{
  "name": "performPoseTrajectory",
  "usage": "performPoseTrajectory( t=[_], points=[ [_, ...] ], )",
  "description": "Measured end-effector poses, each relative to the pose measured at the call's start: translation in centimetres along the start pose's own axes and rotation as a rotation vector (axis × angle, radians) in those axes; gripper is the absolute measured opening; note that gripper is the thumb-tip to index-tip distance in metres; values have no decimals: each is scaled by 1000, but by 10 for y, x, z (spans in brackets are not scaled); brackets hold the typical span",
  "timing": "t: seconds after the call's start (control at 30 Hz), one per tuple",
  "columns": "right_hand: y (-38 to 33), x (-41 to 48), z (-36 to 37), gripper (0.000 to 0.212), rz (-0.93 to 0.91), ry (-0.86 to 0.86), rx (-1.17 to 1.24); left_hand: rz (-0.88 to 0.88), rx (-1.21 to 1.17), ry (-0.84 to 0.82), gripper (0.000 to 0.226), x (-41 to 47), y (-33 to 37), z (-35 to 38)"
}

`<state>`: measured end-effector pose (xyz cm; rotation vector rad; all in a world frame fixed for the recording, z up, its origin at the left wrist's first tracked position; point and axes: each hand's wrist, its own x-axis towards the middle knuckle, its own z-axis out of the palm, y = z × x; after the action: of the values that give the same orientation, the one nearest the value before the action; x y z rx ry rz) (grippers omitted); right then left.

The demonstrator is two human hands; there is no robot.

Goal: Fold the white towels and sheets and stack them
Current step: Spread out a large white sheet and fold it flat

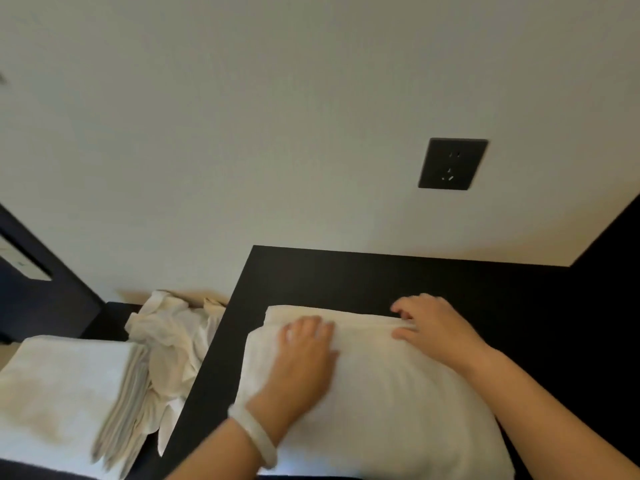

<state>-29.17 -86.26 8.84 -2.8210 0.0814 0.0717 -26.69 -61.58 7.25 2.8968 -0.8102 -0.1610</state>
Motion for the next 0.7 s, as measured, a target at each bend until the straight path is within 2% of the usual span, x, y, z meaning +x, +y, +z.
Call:
performPoseTrajectory(
  t=[0.1, 0.17, 0.23, 0.37, 0.43, 0.5, 0.53, 0.57, 0.63, 0.7],
  points=[
    [30, -25, -9, 20, 224, 1, 188, -114, -73, -49, 39, 20, -56, -13],
    [45, -33, -16, 21, 338, -12, 353, -101, -202, -140, 28, 27, -80, -24],
    [54, -39, -20, 26, 374, -5, 489, -102, -351, -248, 23, 29, -92, -36],
    [58, -45, -22, 34, 416, -19, 690, -204, -445, -491, 27, 30, -105, -54],
    [55, -45, -19, 33, 445, -22, 776, -259, -582, -576, 34, 28, -106, -62],
    [50, -44, -18, 19, 465, -27, 803, -296, -838, -568, 33, 20, -105, -70],
    [49, -45, -19, 11, 471, -30, 814, -290, -967, -550, 24, 17, -107, -71],
    [50, -46, -21, 12, 471, -23, 845, -260, -1081, -539, 12, 12, -108, -74],
    [56, -50, -29, 19, 472, 40, 938, -163, -1244, -471, 19, 9, -111, -84],
    [61, -50, -34, 19, 513, 139, 968, -159, -1305, -293, 19, 19, -110, -90]
  ],
)
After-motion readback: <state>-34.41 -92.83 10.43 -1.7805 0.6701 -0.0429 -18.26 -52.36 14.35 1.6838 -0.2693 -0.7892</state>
